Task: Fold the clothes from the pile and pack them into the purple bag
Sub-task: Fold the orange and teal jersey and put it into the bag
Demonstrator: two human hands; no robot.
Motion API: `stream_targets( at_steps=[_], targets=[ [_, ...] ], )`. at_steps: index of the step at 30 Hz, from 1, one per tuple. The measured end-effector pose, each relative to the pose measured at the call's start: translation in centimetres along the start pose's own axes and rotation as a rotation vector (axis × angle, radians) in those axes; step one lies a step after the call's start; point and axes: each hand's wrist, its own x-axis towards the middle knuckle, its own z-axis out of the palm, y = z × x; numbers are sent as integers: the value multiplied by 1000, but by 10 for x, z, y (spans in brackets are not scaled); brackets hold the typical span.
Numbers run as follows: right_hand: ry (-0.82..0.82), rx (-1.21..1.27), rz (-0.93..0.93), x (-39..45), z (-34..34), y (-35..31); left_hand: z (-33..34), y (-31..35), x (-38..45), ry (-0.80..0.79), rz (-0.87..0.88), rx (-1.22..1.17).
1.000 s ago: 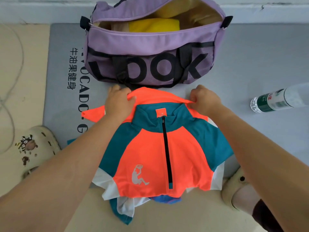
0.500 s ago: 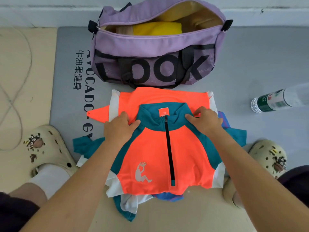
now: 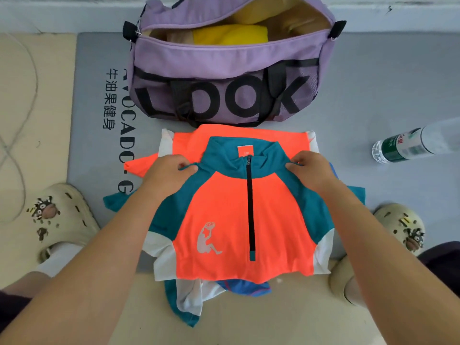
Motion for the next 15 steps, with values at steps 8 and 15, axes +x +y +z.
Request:
stream_targets(
  at_steps=[8,15],
  targets=[
    [68,187,6,7,-7,4,11,19,2,369,128,253],
    [-372,-534,101,-1,-52,41,103,60,-77,109,566,475]
  ],
)
